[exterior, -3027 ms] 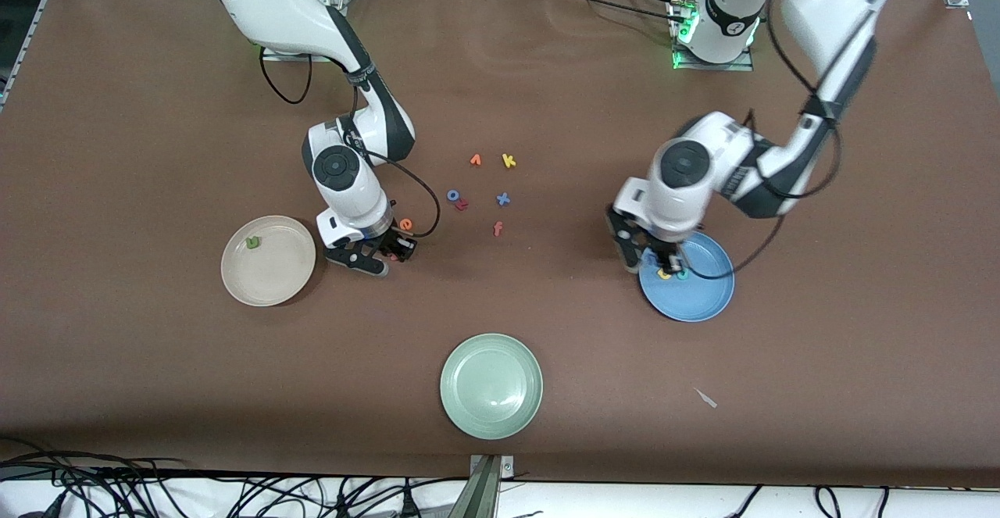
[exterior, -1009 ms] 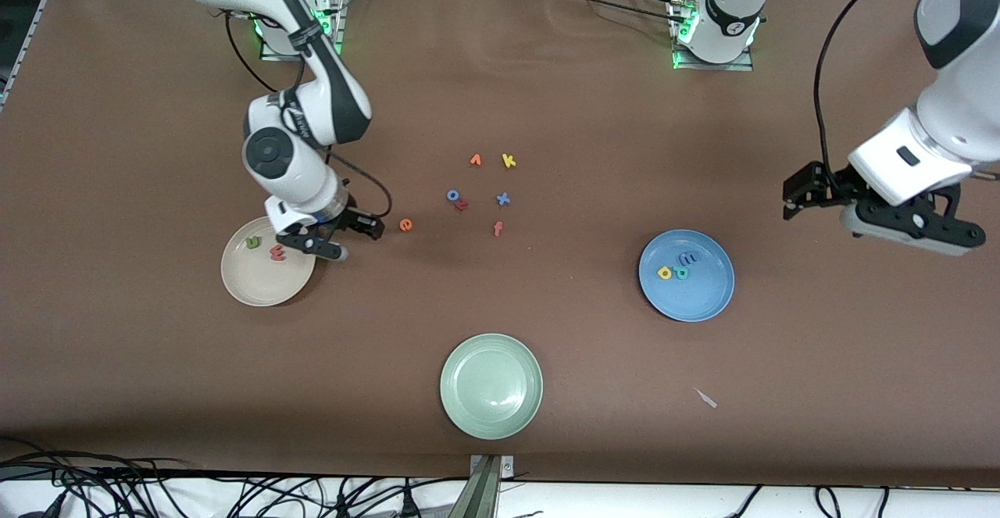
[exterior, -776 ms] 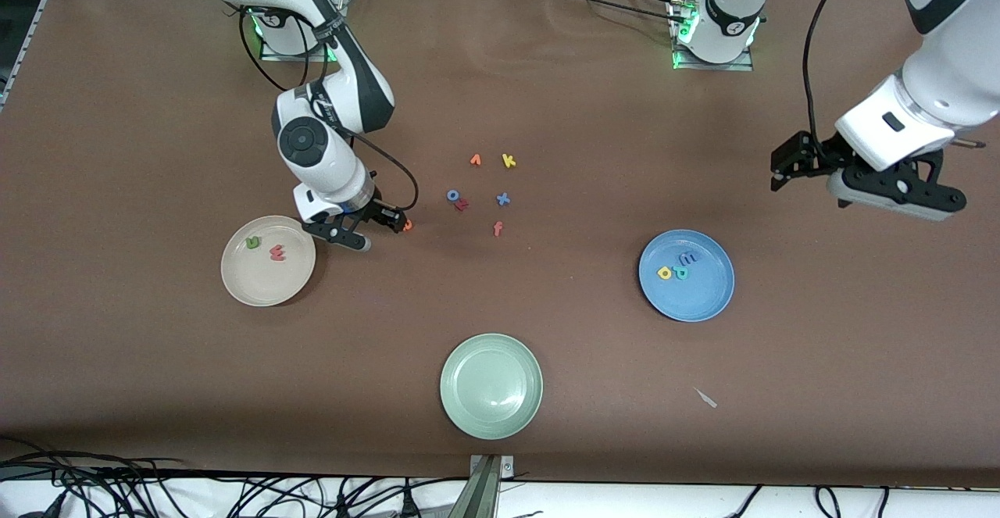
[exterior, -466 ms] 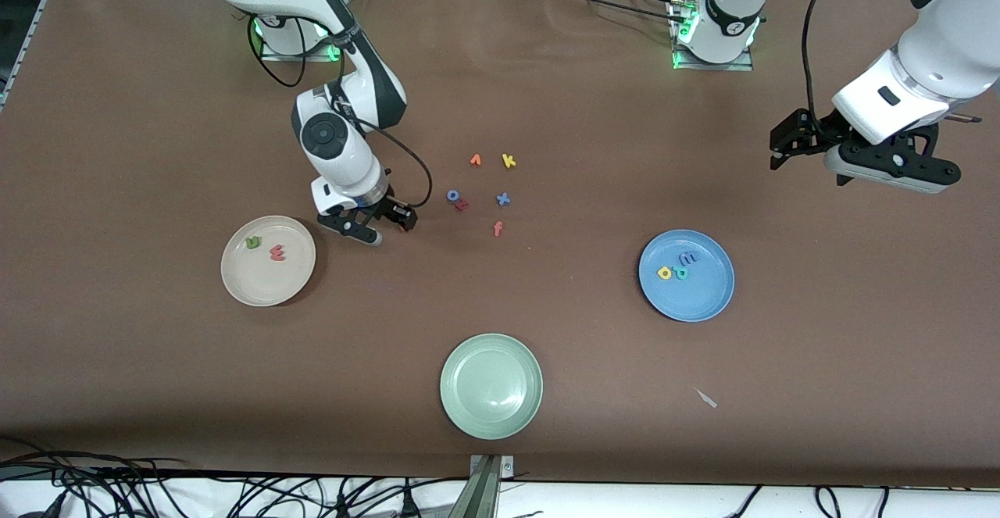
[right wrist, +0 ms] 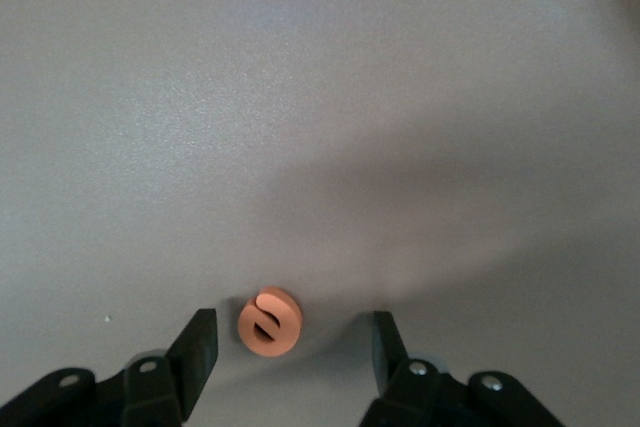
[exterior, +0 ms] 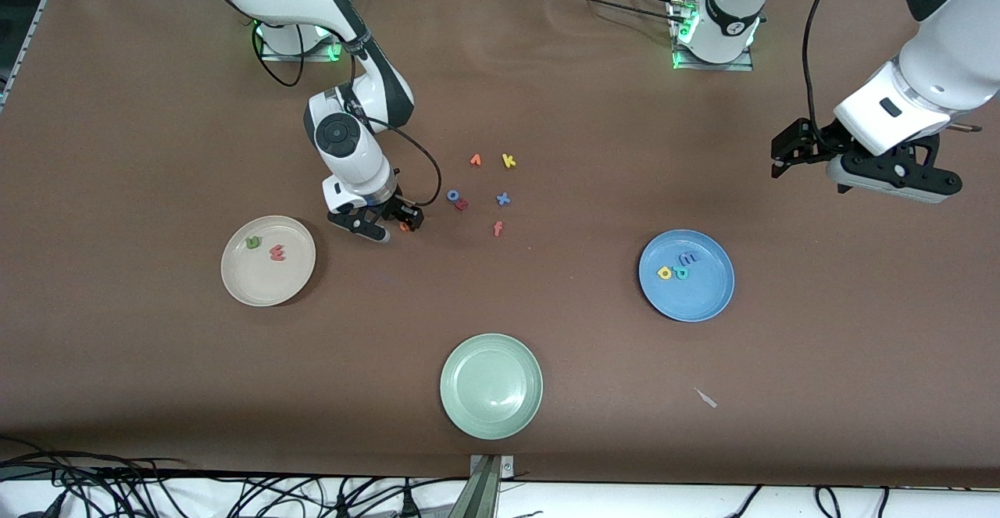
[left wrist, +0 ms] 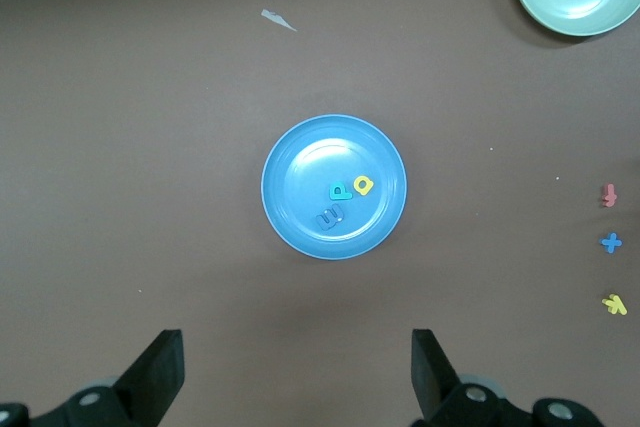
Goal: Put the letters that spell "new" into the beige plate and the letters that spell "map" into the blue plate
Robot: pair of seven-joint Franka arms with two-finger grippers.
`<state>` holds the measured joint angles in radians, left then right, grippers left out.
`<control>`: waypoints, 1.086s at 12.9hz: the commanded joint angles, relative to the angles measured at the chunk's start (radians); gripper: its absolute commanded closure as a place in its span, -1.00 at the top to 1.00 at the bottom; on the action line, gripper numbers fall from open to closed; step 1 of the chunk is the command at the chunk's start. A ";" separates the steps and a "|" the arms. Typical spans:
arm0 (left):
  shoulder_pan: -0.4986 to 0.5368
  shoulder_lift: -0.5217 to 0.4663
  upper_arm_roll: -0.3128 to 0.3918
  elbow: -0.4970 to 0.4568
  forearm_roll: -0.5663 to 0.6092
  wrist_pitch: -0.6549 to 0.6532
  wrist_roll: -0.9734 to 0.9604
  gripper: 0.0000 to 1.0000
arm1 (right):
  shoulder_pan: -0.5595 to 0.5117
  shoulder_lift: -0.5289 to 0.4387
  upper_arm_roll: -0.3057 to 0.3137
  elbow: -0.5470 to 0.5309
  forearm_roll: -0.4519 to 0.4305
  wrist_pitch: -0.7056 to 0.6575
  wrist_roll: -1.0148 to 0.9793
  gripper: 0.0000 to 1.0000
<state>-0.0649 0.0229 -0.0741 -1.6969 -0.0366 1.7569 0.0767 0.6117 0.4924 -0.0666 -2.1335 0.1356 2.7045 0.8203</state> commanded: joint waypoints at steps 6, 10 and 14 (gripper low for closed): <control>-0.007 0.017 0.023 0.036 -0.028 -0.034 -0.003 1.00 | 0.022 0.018 -0.004 -0.003 0.010 0.032 0.005 0.03; 0.008 0.023 0.030 0.057 -0.029 -0.034 -0.001 1.00 | 0.023 0.021 -0.004 -0.003 0.010 0.038 0.002 -0.77; 0.020 0.028 0.031 0.080 -0.028 -0.034 0.003 1.00 | 0.008 -0.027 -0.013 0.001 -0.001 -0.015 -0.076 -0.95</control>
<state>-0.0541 0.0344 -0.0452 -1.6529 -0.0367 1.7469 0.0756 0.6245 0.4985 -0.0693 -2.1293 0.1347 2.7221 0.8005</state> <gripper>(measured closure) 0.000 0.714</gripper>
